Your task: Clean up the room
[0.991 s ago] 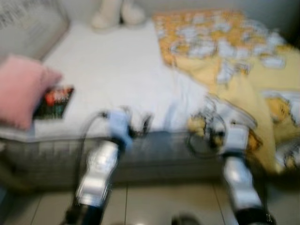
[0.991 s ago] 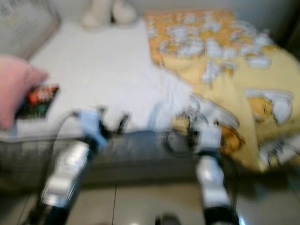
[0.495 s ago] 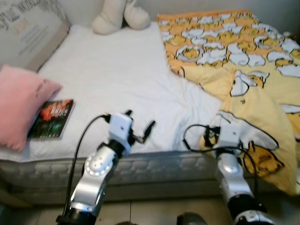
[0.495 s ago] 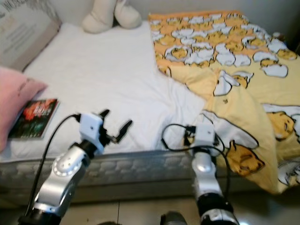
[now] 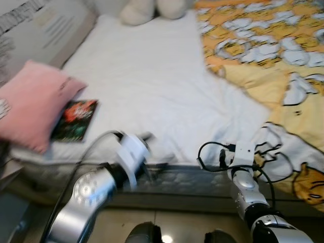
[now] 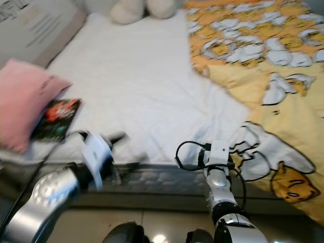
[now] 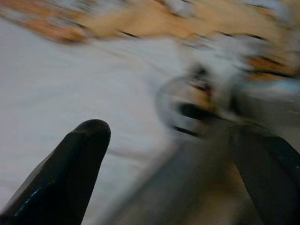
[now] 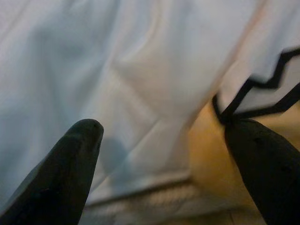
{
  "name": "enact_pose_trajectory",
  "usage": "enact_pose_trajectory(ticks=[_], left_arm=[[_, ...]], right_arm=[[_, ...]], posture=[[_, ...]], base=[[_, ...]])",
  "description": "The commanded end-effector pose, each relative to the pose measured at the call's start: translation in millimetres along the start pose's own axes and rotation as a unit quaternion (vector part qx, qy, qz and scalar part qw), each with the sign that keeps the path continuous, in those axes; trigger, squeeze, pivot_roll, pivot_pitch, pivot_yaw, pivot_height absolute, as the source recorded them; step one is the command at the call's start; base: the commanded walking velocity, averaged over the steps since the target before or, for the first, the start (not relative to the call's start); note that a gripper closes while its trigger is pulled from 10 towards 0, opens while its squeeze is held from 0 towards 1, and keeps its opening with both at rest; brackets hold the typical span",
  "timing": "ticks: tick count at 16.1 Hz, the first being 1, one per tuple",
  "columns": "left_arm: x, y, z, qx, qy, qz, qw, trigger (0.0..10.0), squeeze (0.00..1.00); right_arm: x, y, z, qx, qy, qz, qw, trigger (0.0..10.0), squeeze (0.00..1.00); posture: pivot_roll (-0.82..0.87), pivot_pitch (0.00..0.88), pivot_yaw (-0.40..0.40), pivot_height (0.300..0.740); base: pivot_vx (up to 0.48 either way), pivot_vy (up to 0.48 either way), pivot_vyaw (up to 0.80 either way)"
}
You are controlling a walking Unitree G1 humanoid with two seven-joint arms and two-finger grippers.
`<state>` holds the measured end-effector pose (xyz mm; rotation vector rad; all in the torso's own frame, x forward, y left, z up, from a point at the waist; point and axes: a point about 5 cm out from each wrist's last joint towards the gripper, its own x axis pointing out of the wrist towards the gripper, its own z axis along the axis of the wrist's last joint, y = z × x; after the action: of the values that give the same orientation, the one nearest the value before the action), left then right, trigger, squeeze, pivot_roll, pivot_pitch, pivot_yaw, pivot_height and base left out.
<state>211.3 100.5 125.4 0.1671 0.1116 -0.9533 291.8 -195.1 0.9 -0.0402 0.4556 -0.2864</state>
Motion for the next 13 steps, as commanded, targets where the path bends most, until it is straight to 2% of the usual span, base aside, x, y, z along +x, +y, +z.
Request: enact_pose_trajectory(ticks=[1, 13], left_arm=[[-0.2, -1.9, 0.4, -0.001, 0.008, -0.014, 1.0, 10.0, 0.0], [-0.2, -1.9, 0.4, -0.001, 0.008, -0.014, 1.0, 10.0, 0.0]], right_arm=[[0.2, 1.2, -1.4, 0.003, 0.01, -0.003, 1.0, 10.0, 0.0], [0.2, 1.2, -1.4, 0.003, 0.01, -0.003, 1.0, 10.0, 0.0]], posture=[[0.14, 0.158, 0.142, 0.704], [0.14, 0.158, 0.142, 0.704]], base=[[0.0, 0.0, 0.0], [0.0, 0.0, 0.0]])
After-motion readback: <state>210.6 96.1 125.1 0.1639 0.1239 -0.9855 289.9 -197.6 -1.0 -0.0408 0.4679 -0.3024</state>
